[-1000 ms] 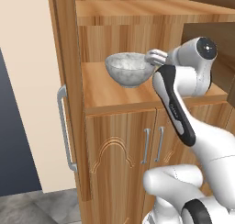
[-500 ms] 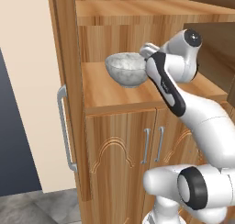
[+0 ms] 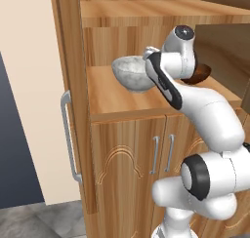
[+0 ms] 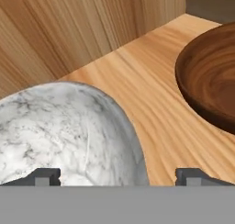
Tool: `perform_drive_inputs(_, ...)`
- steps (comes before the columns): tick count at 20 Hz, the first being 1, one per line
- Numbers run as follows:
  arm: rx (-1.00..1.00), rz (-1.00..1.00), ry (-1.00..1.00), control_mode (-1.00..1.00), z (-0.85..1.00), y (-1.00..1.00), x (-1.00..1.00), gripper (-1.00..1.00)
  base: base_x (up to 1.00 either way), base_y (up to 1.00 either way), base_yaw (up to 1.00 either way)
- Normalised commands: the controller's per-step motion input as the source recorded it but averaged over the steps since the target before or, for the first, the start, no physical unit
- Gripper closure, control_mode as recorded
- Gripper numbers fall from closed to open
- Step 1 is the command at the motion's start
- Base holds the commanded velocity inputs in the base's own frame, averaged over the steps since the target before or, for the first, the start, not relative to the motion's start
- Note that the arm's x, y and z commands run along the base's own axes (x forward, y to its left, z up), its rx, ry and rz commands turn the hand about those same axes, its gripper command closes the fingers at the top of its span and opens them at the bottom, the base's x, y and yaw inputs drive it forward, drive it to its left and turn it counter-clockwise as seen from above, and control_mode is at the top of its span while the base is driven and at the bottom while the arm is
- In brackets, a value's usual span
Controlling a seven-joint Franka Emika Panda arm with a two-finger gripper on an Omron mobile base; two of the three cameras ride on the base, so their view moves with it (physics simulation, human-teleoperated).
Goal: Take the smaller bowl and place it next to the appetizer plate on the dining counter , and place the larger bowl next to the plate with cooked food.
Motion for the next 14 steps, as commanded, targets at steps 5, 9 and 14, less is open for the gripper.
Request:
perform_drive_inputs(5,-0.11,-0.08,0.22,-1.0,-0.62,0.13,0.41,-1.0,0.0,0.0,0.0)
perform_drive_inputs(9,-0.02,-0.04,0.2,-1.0,-0.42,0.38,0.27,1.0,0.0,0.0,0.0)
perform_drive_inputs(14,-0.06,-0.21,-0.04,-1.0,-0.38,0.86,0.38,1.0,0.0,0.0,0.0)
